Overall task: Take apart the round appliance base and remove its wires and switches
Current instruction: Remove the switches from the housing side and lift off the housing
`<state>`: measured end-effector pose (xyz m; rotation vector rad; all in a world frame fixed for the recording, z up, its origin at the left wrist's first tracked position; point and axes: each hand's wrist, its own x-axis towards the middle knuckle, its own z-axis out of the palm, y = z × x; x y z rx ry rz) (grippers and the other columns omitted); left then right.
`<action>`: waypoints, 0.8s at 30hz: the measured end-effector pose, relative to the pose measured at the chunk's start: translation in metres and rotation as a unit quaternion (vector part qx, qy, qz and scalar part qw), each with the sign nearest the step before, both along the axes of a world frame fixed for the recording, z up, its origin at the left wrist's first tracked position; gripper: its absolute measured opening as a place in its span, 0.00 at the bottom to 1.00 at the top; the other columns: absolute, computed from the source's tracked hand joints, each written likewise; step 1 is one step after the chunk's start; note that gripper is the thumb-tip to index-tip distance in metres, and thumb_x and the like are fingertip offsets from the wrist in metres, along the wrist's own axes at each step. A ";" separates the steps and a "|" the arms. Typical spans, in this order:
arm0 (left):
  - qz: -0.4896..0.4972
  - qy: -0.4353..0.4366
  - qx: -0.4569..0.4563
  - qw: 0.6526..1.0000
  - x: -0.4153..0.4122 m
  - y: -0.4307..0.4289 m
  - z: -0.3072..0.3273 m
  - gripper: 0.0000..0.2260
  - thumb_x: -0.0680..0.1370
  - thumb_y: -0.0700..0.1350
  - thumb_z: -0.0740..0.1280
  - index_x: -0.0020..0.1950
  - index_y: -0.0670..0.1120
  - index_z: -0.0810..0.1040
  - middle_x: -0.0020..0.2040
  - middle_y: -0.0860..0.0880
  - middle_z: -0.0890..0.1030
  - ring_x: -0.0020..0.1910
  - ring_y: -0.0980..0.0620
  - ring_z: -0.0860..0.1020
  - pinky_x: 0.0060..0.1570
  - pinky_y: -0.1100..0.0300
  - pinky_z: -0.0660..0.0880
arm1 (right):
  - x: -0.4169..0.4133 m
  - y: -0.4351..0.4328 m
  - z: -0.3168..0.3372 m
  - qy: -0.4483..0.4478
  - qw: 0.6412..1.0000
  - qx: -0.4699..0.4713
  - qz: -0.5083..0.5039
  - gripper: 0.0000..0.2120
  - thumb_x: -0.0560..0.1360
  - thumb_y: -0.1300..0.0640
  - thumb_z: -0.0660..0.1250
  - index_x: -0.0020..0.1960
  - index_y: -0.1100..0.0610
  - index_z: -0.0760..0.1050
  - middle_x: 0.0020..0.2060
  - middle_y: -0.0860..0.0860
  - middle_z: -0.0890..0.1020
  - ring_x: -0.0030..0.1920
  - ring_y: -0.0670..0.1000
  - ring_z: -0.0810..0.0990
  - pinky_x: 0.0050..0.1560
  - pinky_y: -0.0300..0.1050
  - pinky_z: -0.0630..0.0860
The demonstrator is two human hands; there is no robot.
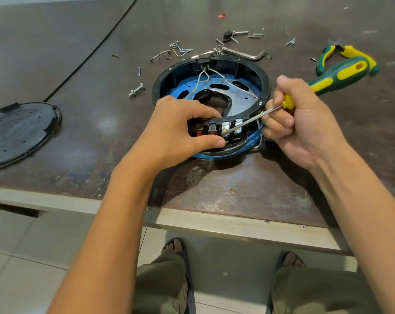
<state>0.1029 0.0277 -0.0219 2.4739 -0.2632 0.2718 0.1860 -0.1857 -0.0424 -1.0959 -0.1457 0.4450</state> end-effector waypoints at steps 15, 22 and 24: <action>-0.008 -0.042 0.015 0.999 -0.002 0.000 -0.002 0.15 0.70 0.52 0.77 0.54 0.49 0.85 0.46 0.58 0.83 0.49 0.74 0.74 0.50 0.80 0.64 | -0.005 0.006 -0.001 -0.024 0.999 0.021 -0.013 0.21 0.84 0.54 0.58 0.32 0.55 0.69 0.17 0.47 0.61 0.19 0.46 0.56 0.27 0.41 0.51; -0.007 -0.013 0.003 1.000 0.000 0.000 -0.001 0.17 0.71 0.54 0.77 0.57 0.50 0.85 0.49 0.57 0.84 0.49 0.64 0.80 0.51 0.71 0.73 | 0.000 0.002 -0.001 -0.059 0.996 0.068 -0.014 0.20 0.83 0.52 0.58 0.33 0.53 0.71 0.18 0.46 0.63 0.20 0.45 0.58 0.26 0.40 0.57; -0.007 -0.007 0.003 1.000 0.001 0.000 0.000 0.17 0.71 0.53 0.77 0.57 0.49 0.85 0.50 0.56 0.84 0.49 0.61 0.81 0.51 0.65 0.77 | 0.001 0.002 -0.001 -0.059 0.996 0.066 -0.008 0.20 0.83 0.52 0.58 0.33 0.53 0.71 0.18 0.46 0.63 0.20 0.45 0.58 0.26 0.39 0.58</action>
